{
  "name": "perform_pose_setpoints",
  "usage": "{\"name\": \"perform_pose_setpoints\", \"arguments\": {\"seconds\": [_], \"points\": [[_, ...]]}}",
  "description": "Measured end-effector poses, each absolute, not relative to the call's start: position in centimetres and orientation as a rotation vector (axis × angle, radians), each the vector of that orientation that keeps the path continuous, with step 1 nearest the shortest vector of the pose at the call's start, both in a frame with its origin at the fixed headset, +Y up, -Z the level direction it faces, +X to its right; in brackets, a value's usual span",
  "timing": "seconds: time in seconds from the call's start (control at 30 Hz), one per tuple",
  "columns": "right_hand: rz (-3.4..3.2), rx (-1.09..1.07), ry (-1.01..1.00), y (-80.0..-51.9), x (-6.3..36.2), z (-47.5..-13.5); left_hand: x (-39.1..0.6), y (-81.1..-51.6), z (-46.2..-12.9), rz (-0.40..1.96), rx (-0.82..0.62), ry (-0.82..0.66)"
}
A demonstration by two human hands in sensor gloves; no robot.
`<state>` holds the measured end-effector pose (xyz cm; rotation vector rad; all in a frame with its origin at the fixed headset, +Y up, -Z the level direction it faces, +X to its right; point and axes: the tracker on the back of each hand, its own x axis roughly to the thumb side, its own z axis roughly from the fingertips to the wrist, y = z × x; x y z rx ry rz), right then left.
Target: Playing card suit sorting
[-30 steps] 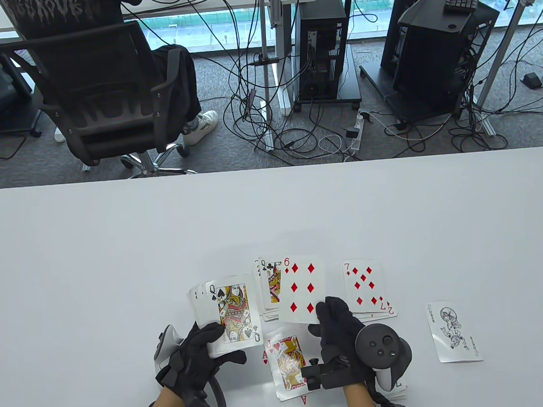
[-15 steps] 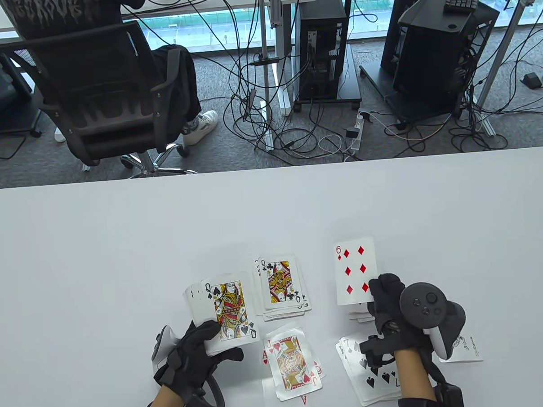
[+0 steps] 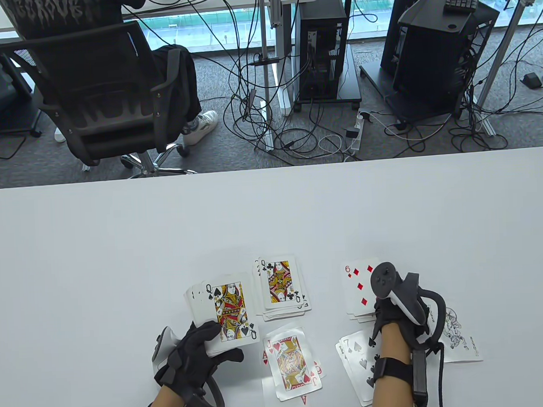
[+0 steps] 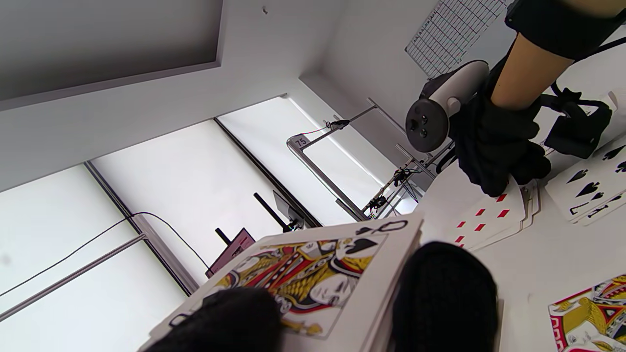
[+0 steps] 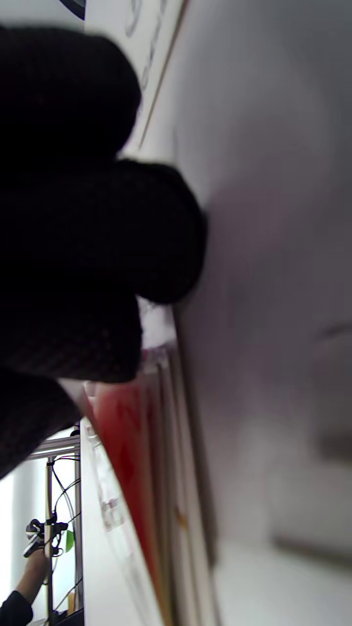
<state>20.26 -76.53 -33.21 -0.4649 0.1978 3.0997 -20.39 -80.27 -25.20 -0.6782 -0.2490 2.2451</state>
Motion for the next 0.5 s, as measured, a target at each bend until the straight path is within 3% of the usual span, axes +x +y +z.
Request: {"name": "perform_pose_setpoints", "arguments": {"seconds": [0.3, 0.5], "points": [[3.293, -0.487, 0.234, -76.5, 19.1, -33.1, -20.3, -80.3, -25.1, 2.243, -0.685, -0.245], [3.154, -0.379, 0.008, -73.3, 18.5, -31.9, -20.2, -80.2, -25.1, 2.239, -0.692, -0.253]]}}
